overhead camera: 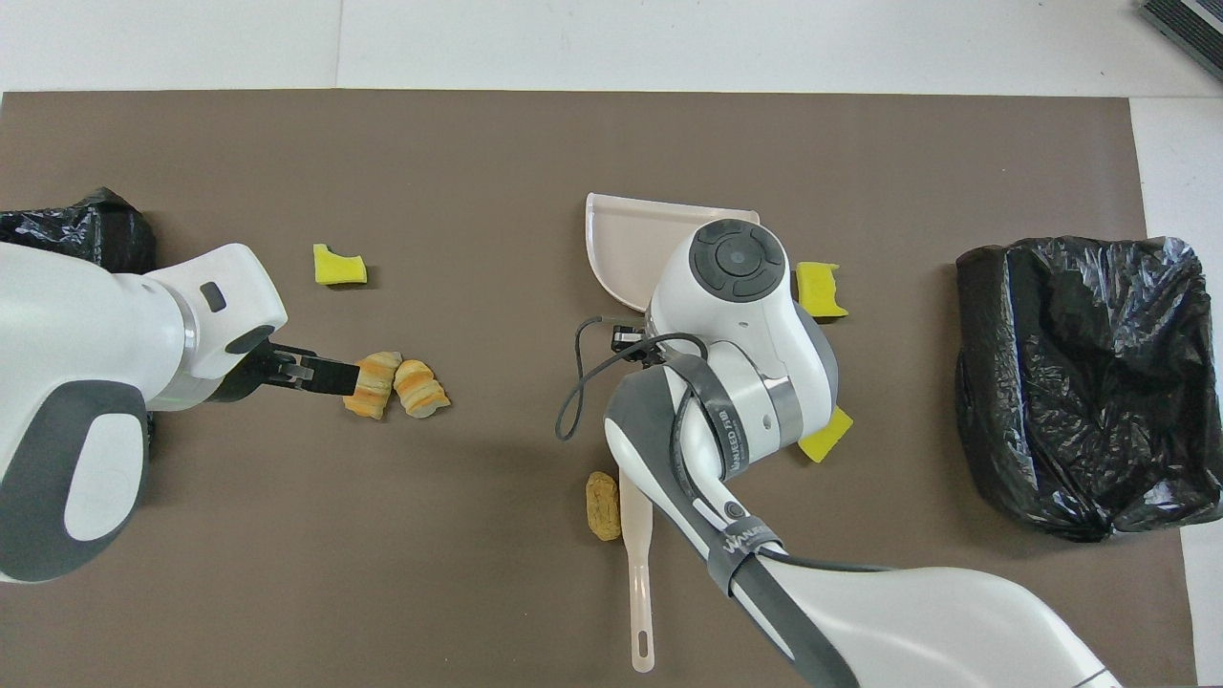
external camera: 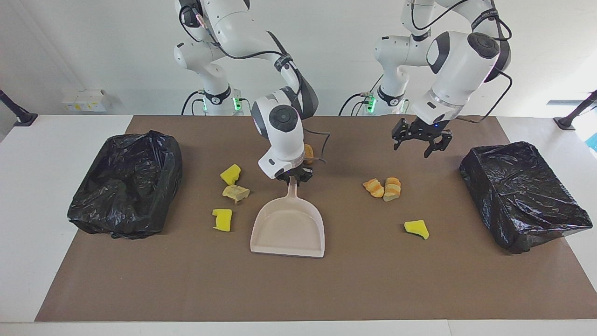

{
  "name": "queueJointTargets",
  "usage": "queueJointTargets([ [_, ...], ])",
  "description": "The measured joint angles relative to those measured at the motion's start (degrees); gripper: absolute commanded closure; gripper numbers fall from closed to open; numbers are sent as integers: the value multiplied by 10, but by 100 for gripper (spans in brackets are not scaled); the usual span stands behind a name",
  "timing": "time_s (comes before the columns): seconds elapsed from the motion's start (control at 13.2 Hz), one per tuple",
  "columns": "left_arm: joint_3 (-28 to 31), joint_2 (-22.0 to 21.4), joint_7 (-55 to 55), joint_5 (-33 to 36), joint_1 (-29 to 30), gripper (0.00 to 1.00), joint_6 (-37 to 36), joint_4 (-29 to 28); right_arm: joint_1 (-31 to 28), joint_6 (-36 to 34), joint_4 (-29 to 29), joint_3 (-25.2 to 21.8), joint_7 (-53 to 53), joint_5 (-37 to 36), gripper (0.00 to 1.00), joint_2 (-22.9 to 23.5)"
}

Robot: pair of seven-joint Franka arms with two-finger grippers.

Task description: Sweep and dump trash in bin

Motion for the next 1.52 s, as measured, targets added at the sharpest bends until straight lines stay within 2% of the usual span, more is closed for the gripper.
queueJointTargets([
  [0.23,-1,-5,-26,-1,-55,0,38,-40,-38,-63,5,-1,-143,-1,100,-46],
  [0.38,-2,-5,-69,-1,-95,0,53,-58,-76,-100,5,-3,-288,-1,100,-72],
  [0.53,-3,-4,-126,-1,-140,0,68,-75,-114,-111,3,-4,-443,-4,100,-79],
  [0.68,-4,5,-210,-1,-203,0,116,-107,-137,-110,0,-5,-593,-35,100,-75],
  [0.83,-5,23,-297,-1,-270,0,156,-130,-141,-103,-2,-4,-702,-100,100,-68],
  [1.14,-5,60,-410,-1,-367,0,203,-135,-138,-49,-2,0,-893,-165,100,-46],
  [1.29,-5,74,-447,-1,-402,0,217,-136,-139,-18,-1,0,-969,-168,100,-34],
  [1.44,-5,86,-474,-1,-428,0,235,-143,-139,-6,-1,0,-997,-169,100,-26],
  [1.52,-5,92,-481,-1,-435,5,242,-145,-139,-6,-1,0,-1000,-169,100,-25],
])
